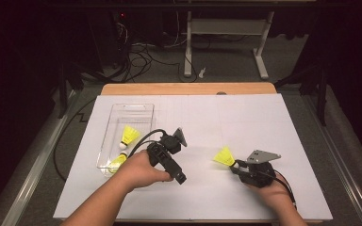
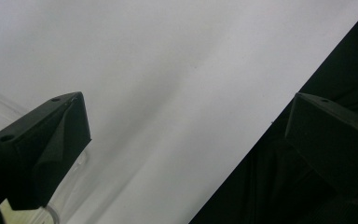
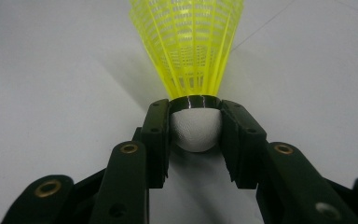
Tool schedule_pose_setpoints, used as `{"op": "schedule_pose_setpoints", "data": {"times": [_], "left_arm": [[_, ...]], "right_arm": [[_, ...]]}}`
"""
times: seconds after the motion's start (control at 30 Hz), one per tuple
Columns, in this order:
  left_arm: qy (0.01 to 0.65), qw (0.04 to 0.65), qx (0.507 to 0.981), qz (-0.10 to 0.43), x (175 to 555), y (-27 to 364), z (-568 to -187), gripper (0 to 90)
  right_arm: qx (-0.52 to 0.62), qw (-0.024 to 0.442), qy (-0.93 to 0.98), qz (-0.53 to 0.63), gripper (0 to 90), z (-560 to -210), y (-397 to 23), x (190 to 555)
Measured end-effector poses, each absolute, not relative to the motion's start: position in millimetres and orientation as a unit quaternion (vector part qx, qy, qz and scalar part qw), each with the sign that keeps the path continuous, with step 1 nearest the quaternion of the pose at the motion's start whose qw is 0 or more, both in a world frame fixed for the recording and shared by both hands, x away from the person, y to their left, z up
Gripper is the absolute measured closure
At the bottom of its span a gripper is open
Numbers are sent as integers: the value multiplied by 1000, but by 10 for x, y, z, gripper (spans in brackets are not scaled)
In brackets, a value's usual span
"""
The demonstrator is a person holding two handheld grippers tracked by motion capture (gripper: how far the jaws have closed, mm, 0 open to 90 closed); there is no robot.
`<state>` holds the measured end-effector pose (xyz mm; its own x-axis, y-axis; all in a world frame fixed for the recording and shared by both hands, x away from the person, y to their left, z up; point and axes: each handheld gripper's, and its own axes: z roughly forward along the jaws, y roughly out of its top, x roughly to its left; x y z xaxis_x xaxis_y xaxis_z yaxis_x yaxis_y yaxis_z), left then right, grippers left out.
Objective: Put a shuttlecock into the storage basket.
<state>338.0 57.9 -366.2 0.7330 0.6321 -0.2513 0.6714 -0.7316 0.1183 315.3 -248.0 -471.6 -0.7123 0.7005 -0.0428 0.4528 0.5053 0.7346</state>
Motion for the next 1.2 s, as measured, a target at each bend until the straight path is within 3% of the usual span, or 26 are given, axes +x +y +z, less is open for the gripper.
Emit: {"op": "schedule_pose_setpoints", "data": {"times": [1.2], "left_arm": [[343, 93, 931, -89, 3377, 574, -3680, 24]], "right_arm": [[281, 133, 859, 406, 661, -4515, -2288, 2960]]}}
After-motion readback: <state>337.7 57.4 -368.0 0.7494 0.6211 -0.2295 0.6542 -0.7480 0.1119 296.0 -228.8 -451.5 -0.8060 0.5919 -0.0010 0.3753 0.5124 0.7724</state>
